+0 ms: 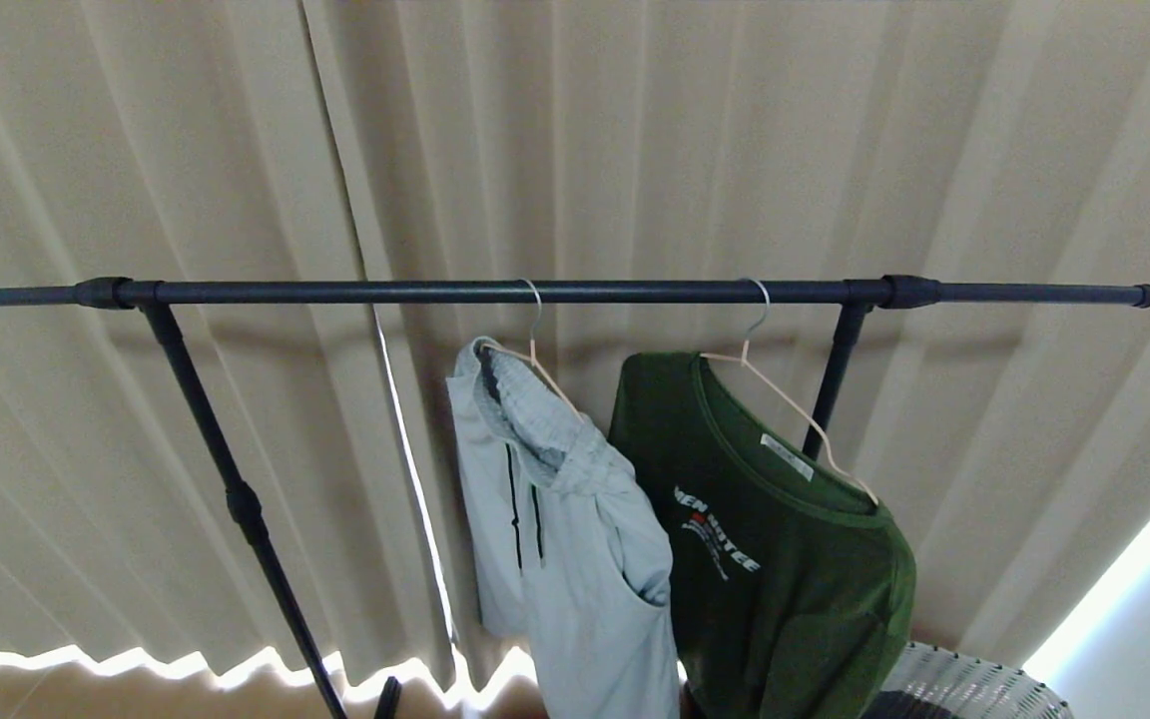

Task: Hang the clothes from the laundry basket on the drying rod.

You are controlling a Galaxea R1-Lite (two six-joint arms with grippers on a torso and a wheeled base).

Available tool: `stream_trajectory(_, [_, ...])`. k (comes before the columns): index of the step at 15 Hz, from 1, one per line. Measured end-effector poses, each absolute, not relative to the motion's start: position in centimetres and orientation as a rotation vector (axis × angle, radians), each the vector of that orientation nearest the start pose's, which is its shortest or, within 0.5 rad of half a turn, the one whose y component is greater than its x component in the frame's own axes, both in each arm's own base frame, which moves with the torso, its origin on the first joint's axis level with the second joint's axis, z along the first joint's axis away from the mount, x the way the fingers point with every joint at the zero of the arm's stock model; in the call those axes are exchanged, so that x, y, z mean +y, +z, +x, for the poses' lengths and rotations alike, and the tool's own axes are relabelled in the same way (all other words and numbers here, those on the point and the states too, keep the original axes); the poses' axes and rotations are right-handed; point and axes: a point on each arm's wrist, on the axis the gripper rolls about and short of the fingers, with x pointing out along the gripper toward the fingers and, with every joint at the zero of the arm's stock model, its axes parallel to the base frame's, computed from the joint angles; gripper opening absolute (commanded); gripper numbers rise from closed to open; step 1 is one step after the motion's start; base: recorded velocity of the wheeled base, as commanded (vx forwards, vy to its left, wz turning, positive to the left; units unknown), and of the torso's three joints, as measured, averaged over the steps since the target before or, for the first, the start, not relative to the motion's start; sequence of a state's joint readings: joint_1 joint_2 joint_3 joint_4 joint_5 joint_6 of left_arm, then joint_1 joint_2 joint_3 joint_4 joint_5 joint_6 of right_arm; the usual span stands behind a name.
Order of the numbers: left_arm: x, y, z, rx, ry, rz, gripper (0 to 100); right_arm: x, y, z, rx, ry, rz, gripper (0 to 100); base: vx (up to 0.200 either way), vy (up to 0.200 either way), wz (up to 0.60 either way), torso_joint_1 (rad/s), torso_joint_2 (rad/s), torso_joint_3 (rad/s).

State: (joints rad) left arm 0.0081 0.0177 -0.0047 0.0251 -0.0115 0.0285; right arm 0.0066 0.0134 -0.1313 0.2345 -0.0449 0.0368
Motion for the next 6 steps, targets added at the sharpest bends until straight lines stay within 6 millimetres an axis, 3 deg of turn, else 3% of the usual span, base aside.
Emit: stream_trajectory(6, [-0.04,7.45,-2.24,0.030,-0.005,0.025,100,-0.15,8.67,-3.45,0.106,-0.045,0.041,100,0.000,0.000,0.00,0.000,0.00,0.000])
